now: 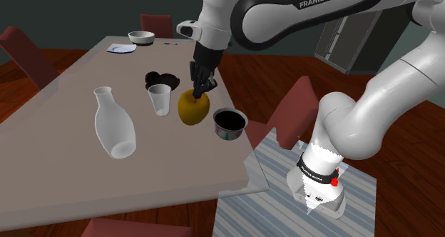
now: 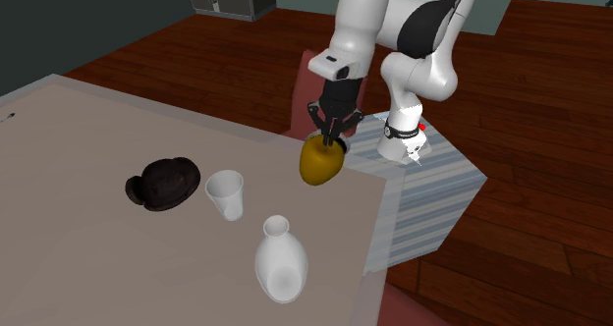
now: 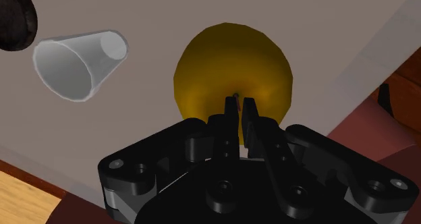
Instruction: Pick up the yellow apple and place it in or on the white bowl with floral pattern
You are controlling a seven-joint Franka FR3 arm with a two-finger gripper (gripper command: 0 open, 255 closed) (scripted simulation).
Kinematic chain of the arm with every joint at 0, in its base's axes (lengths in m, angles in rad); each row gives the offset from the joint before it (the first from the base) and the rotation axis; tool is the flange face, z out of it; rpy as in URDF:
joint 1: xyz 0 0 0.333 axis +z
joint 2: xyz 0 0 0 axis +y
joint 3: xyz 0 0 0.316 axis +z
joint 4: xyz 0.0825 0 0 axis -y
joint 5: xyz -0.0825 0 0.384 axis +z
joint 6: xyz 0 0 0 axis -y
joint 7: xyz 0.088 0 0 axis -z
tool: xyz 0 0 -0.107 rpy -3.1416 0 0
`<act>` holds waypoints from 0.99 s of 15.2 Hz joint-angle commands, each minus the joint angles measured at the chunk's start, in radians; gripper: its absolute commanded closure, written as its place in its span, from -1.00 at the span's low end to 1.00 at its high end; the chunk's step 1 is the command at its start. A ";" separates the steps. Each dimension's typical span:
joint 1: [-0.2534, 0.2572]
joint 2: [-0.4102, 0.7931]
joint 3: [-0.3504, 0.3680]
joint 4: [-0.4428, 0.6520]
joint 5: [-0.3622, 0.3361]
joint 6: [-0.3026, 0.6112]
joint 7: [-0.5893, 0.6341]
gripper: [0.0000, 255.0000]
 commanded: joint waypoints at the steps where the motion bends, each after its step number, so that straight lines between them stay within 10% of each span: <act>1: 0.000 -0.006 -0.001 0.024 0.000 -0.030 -0.001 1.00; 15: -0.013 -0.102 -0.039 0.135 -0.006 -0.237 -0.048 1.00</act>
